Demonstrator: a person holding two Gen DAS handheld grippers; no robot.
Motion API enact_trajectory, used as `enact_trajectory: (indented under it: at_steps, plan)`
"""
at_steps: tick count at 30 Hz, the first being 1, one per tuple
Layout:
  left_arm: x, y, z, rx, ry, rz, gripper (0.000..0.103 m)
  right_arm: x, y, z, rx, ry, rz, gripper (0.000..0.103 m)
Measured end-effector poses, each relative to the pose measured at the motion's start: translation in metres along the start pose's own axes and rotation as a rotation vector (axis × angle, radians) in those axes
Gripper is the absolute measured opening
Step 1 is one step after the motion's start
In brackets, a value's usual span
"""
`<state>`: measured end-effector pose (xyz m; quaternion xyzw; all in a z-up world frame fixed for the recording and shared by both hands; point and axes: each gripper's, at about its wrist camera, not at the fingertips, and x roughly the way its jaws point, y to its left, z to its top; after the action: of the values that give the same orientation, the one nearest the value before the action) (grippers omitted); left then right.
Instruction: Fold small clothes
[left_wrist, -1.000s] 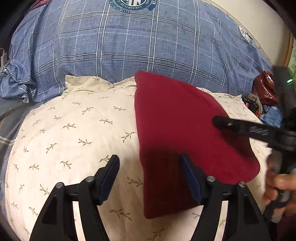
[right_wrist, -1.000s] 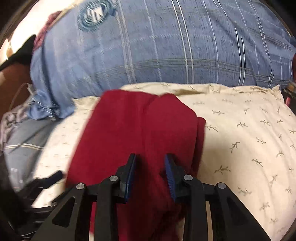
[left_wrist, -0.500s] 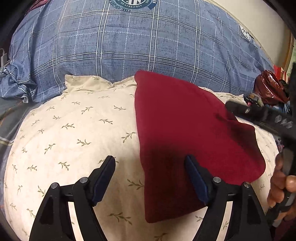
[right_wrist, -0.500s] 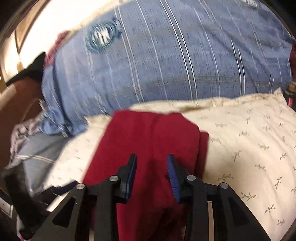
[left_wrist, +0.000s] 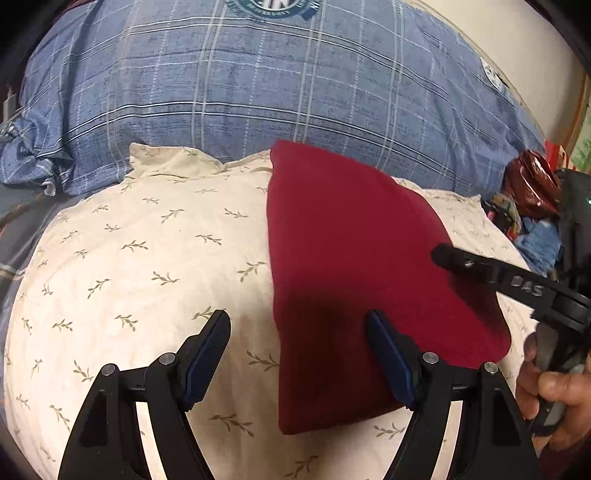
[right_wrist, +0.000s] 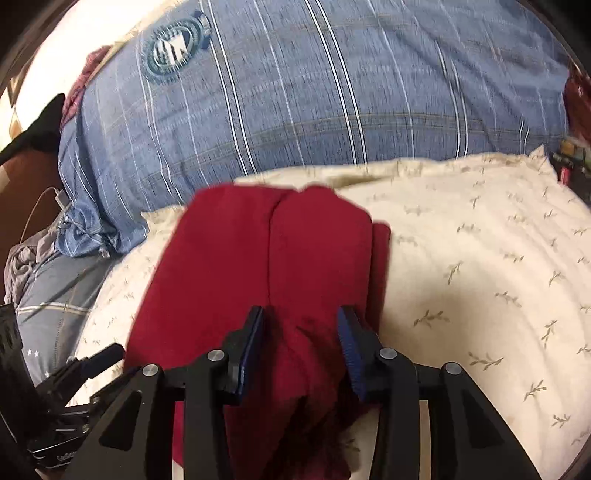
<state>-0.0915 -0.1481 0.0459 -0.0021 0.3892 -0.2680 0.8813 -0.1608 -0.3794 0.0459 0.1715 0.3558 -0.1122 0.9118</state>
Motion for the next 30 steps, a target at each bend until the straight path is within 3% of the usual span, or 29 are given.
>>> enact_trajectory:
  at_steps: [2, 4, 6, 8, 9, 12, 16, 18, 20, 21, 22, 24, 27, 29, 30]
  plan:
    - [0.002, 0.0, 0.0, -0.003, 0.002, 0.002, 0.076, -0.011, 0.006, 0.004, -0.015, -0.057, 0.018, 0.045]
    - [0.004, -0.002, -0.001, -0.002, 0.005, 0.006, 0.076, -0.014, 0.008, 0.005, -0.038, -0.09, -0.012, 0.065]
    - [0.005, -0.002, 0.001, -0.008, 0.006, 0.0, 0.076, -0.004, 0.006, 0.005, -0.039, -0.067, -0.051, 0.064]
    - [0.006, -0.002, 0.002, -0.01, 0.003, -0.008, 0.076, 0.007, 0.0, 0.004, -0.018, -0.017, -0.054, 0.057]
    - [0.007, -0.001, 0.003, -0.012, 0.002, -0.011, 0.076, 0.012, -0.003, 0.003, -0.001, 0.011, -0.024, 0.041]
    - [0.009, 0.001, 0.007, -0.028, 0.007, -0.019, 0.076, 0.005, -0.004, 0.001, -0.007, 0.031, -0.007, 0.021]
    - [0.014, 0.003, 0.013, -0.046, 0.007, -0.036, 0.076, 0.003, -0.006, -0.001, -0.02, 0.043, -0.006, 0.02]
    - [0.018, 0.005, 0.019, -0.067, 0.005, -0.053, 0.076, 0.0, -0.013, 0.002, 0.029, 0.021, 0.062, 0.028]
    - [0.026, 0.011, 0.024, -0.105, 0.014, -0.098, 0.08, -0.006, -0.022, 0.007, 0.083, -0.027, 0.068, 0.053]
    - [0.031, 0.012, 0.026, -0.12, 0.028, -0.118, 0.081, -0.009, -0.026, 0.01, 0.096, -0.056, 0.051, 0.074]
    - [0.038, 0.014, 0.028, -0.132, 0.051, -0.143, 0.081, -0.011, -0.031, 0.012, 0.101, -0.096, 0.051, 0.083]
    - [0.056, 0.018, 0.031, -0.144, 0.102, -0.177, 0.082, -0.003, -0.035, 0.016, 0.094, -0.097, 0.079, 0.086]
    - [0.074, 0.026, 0.034, -0.177, 0.129, -0.202, 0.09, 0.039, -0.043, 0.016, 0.112, 0.048, 0.065, 0.087]
    - [0.079, 0.027, 0.037, -0.186, 0.118, -0.205, 0.091, 0.051, -0.052, 0.011, 0.188, 0.033, 0.13, 0.088]
    - [0.081, 0.026, 0.038, -0.181, 0.119, -0.201, 0.091, 0.053, -0.051, 0.011, 0.196, 0.032, 0.138, 0.083]
